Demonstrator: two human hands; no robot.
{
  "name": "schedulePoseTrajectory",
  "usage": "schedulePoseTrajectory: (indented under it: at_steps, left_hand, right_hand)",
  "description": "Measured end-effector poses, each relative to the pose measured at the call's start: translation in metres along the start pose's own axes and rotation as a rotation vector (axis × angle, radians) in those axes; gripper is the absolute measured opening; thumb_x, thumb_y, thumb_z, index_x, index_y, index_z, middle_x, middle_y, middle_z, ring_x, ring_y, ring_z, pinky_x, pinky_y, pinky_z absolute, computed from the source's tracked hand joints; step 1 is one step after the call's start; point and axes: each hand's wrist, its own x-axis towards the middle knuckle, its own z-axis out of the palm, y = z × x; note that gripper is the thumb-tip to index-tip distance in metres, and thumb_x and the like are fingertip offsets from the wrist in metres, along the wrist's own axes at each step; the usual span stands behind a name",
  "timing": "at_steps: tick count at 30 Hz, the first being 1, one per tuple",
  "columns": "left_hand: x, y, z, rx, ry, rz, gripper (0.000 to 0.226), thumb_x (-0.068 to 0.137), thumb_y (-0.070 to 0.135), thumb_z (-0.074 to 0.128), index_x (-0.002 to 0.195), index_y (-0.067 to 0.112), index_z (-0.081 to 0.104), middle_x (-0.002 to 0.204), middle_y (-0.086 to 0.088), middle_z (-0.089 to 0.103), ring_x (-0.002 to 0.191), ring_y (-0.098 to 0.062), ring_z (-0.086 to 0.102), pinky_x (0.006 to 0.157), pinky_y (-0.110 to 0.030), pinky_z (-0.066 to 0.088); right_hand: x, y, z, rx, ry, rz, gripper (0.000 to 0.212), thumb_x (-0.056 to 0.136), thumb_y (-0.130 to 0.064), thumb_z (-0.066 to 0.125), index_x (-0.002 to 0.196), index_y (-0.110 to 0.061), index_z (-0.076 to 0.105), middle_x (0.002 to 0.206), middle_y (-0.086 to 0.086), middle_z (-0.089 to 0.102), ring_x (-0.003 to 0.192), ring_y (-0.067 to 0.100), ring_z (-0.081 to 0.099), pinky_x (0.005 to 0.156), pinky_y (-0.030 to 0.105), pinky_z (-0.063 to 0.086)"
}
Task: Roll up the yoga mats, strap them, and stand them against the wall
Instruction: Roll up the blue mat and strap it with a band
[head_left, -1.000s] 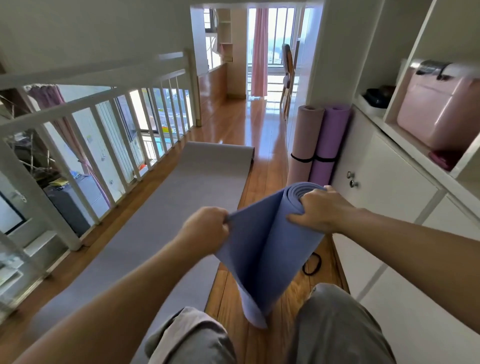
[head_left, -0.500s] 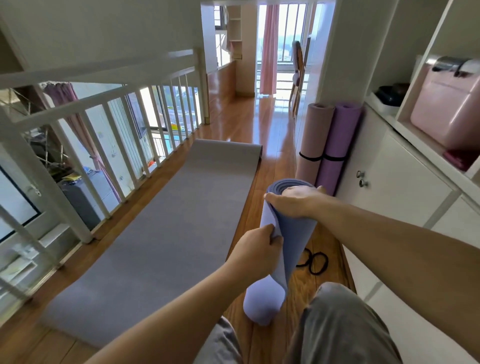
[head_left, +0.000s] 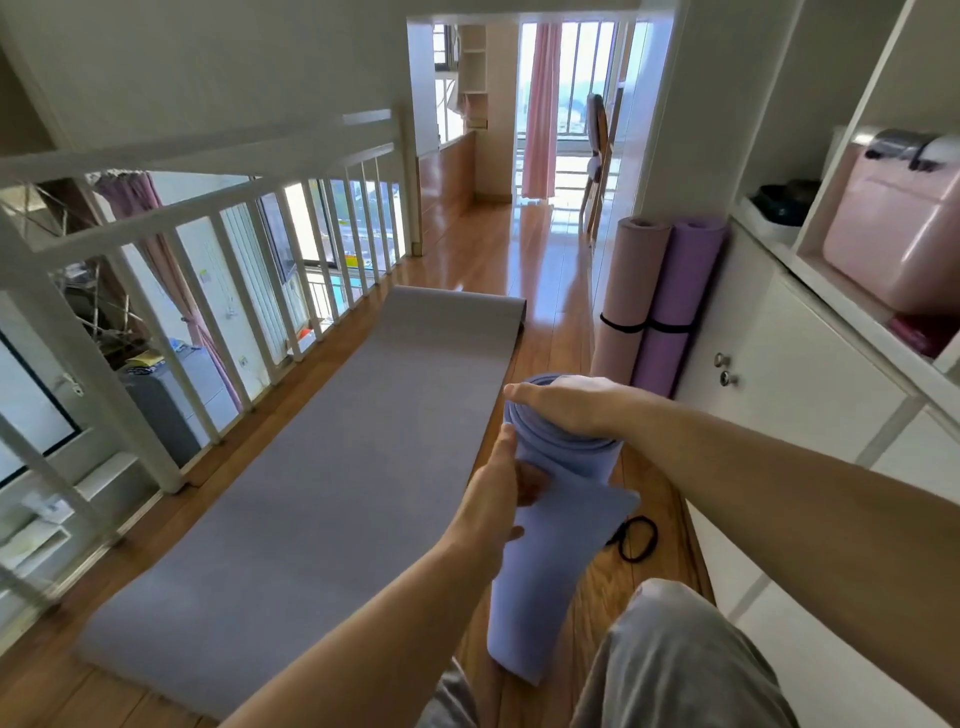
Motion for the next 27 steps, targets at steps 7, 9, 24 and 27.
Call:
schedulePoseTrajectory:
  at_steps: [7,9,24,27]
  left_hand:
    - [0.02,0.02,-0.012,0.256,0.048,-0.04,0.053,0.078,0.068,0.056,0.091,0.017,0.055,0.09,0.001,0.06,0.078,-0.012,0.06,0.077,-0.042,0.05]
    - [0.028,0.026,-0.019,0.274,0.053,-0.057,0.049,0.085,0.058,0.056,0.102,0.013,0.054,0.099,-0.003,0.057,0.078,-0.015,0.06,0.082,-0.044,0.05]
    - [0.046,0.047,-0.017,0.332,0.105,-0.076,0.06,0.093,0.045,0.054,0.136,0.011,0.03,0.124,-0.012,0.049,0.086,-0.026,0.064,0.092,-0.053,0.049]
    - [0.049,0.05,-0.013,0.383,0.087,-0.098,0.065,0.094,0.044,0.053,0.144,0.018,0.022,0.137,-0.016,0.046,0.104,-0.034,0.062,0.096,-0.058,0.045]
  right_hand:
    - [-0.013,0.012,-0.003,0.497,0.183,-0.103,0.034,0.085,-0.036,0.054,0.084,-0.006,0.07,0.084,0.011,0.073,0.086,0.029,0.069,0.087,0.042,0.055]
    - [-0.018,0.014,-0.004,0.687,0.167,-0.17,0.023,0.092,-0.021,0.052,0.088,-0.005,0.068,0.093,0.01,0.072,0.091,0.027,0.068,0.088,0.037,0.054]
    - [-0.011,0.089,0.056,-0.168,0.744,-0.613,0.022,0.075,-0.03,0.08,0.087,-0.014,0.07,0.121,0.011,0.049,0.115,0.024,0.041,0.095,0.04,0.048]
    - [-0.014,0.083,0.046,-0.354,0.596,-0.796,0.015,0.078,-0.025,0.078,0.089,-0.019,0.07,0.152,0.014,0.029,0.144,0.035,0.018,0.114,0.045,0.018]
